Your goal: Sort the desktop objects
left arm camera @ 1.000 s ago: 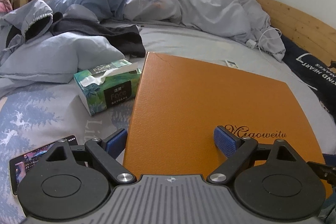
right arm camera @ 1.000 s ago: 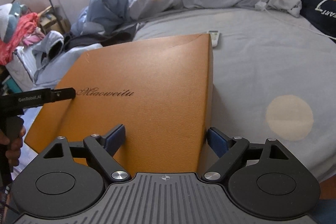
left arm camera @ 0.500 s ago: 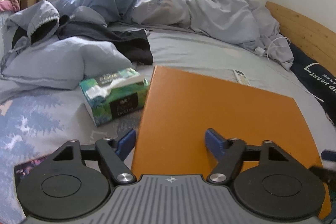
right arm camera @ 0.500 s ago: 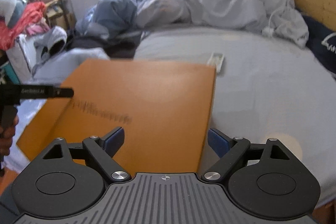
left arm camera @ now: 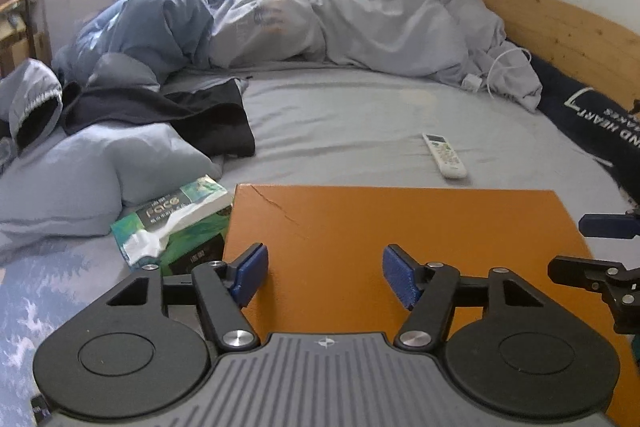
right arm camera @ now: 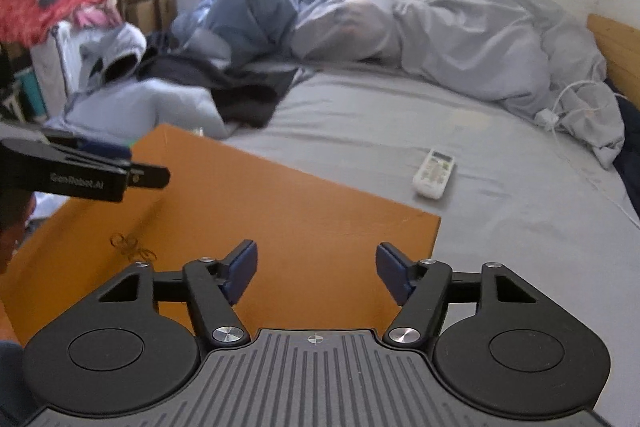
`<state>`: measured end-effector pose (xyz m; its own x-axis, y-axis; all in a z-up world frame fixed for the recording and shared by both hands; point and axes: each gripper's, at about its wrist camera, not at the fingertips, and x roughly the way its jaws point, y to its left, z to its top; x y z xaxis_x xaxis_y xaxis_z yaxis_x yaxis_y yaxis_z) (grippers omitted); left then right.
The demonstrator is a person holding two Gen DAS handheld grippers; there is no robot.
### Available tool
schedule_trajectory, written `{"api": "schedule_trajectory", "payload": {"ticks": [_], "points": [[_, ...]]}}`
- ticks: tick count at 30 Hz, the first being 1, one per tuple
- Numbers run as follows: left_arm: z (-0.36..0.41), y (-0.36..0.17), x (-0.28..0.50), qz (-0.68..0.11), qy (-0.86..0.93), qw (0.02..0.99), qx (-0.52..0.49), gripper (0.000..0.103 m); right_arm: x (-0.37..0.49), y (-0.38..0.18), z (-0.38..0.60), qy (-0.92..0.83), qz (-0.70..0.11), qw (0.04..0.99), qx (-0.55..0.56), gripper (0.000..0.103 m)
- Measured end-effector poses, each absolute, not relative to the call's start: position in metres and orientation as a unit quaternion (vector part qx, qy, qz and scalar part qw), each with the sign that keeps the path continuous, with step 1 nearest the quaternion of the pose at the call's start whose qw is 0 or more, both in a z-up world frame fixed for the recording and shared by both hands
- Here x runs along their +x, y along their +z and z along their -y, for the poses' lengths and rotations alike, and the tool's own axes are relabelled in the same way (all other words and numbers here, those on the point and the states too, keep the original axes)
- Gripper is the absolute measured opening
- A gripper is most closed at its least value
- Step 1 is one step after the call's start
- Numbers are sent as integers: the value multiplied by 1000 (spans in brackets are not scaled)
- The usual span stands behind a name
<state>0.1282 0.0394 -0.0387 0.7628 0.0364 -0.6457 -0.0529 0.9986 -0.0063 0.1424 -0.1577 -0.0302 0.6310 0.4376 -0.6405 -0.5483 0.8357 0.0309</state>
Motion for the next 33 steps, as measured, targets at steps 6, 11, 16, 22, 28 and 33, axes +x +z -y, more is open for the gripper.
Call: {"api": "schedule_trajectory", "payload": {"ticks": [6, 11, 16, 22, 28, 33], "points": [[-30, -46, 123, -337, 19, 941, 37, 70, 138, -41, 154, 271, -329, 900, -89, 70], [-26, -44, 123, -334, 22, 941, 50, 70, 138, -42, 153, 272, -333, 898, -98, 70], [-6, -46, 116, -311, 50, 944, 101, 69, 141, -40, 153, 265, -340, 897, -100, 74], [-4, -33, 108, -320, 65, 943, 67, 78, 136, -39, 163, 255, -345, 901, -71, 89], [-15, 3, 68, -275, 62, 959, -19, 96, 100, -17, 196, 268, -318, 909, 4, 100], [-8, 31, 31, -236, 38, 969, -61, 103, 63, 14, 227, 282, -280, 917, 25, 103]]}}
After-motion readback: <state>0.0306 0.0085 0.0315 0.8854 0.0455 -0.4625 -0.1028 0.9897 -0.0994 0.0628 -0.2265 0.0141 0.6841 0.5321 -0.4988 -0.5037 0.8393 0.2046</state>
